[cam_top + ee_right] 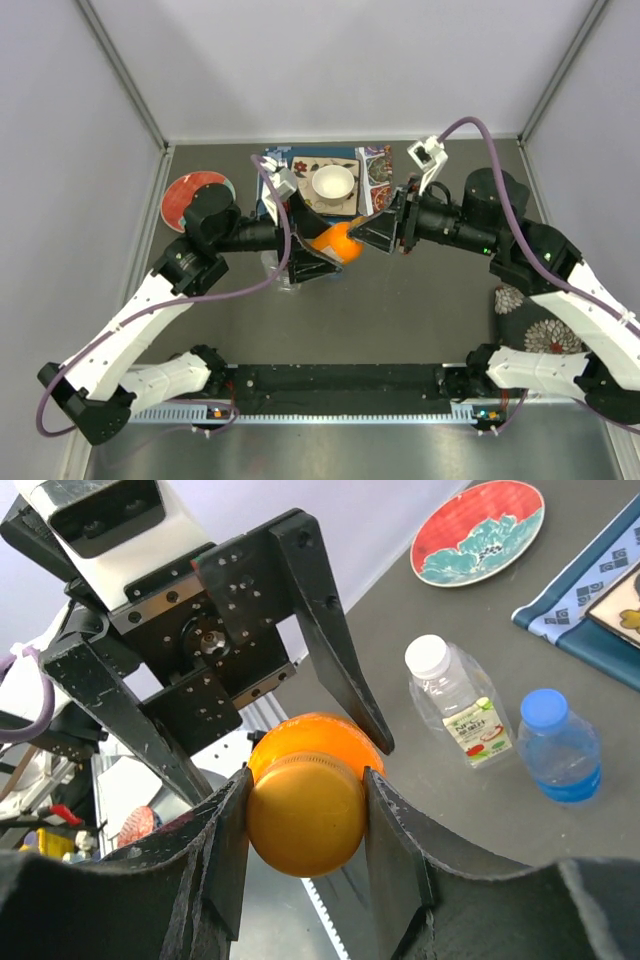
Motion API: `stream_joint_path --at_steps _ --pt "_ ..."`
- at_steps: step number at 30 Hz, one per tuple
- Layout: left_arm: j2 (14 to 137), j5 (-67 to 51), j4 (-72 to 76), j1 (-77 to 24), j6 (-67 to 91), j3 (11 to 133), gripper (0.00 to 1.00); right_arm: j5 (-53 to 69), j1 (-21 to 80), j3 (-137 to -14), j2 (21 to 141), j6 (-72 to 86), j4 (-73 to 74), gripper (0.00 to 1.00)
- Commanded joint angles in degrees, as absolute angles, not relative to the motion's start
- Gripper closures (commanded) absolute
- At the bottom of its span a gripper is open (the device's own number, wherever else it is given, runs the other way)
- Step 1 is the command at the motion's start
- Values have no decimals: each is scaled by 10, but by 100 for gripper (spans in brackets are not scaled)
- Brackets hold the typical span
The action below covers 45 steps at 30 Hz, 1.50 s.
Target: Unscrew the bottle caps
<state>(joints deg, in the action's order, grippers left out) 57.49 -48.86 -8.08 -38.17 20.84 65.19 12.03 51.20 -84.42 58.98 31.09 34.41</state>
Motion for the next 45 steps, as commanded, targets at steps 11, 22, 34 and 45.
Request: stream_joint_path --at_steps 11,22,34,45 --pt "592 -527 -31 -395 186 624 47 149 509 -876 614 312 299 100" --pt "548 -317 -91 -440 102 635 77 61 509 -869 599 333 298 40" --pt "558 -16 -121 -555 42 645 79 20 512 -869 631 357 293 45" --pt "551 -5 -105 -557 46 630 80 11 517 -846 638 361 294 41"
